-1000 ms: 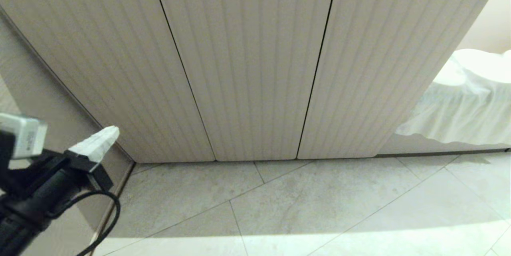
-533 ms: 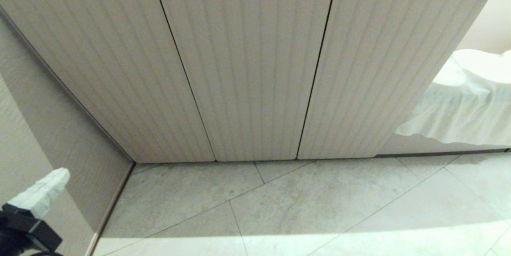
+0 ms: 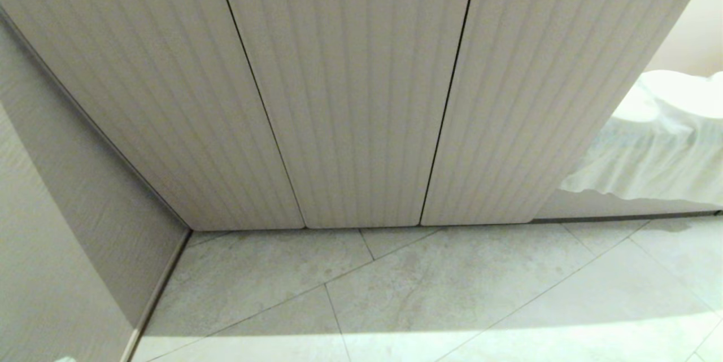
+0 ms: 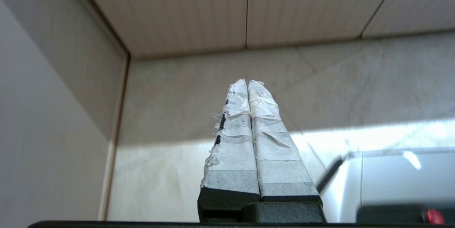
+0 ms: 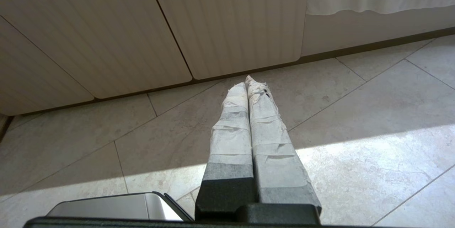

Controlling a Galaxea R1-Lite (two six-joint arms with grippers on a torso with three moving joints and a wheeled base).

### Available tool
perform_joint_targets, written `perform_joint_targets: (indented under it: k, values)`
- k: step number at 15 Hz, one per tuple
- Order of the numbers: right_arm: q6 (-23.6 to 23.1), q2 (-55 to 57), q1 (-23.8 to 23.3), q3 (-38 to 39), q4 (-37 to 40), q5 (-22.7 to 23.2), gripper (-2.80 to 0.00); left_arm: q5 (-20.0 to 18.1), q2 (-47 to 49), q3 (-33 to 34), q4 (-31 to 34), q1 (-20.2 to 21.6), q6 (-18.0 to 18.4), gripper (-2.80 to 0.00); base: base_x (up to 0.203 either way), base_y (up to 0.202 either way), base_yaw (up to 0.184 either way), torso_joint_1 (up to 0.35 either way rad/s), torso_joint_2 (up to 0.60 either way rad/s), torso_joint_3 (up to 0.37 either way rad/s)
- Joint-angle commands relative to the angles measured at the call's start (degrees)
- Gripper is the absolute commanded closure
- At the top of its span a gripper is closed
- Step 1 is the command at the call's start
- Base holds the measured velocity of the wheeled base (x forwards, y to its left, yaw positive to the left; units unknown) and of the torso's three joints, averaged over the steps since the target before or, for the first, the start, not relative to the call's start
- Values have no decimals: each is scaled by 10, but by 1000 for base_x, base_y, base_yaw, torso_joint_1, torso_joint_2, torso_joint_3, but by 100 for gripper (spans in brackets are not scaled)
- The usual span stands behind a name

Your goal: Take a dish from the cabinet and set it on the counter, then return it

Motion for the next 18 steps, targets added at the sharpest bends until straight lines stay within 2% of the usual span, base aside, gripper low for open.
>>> perform_joint_targets:
  k: [1, 4, 18]
  values:
    - [1, 0, 0, 0, 0, 0, 0, 2, -94, 0, 74, 0, -6, 0, 0, 0, 0, 0, 0, 0]
    - [1, 0, 0, 0, 0, 0, 0, 4, -169, 0, 88, 1, -9, 0, 0, 0, 0, 0, 0, 0]
    - [2, 0, 0, 0, 0, 0, 0, 11, -173, 0, 89, 1, -12, 0, 0, 0, 0, 0, 0, 0]
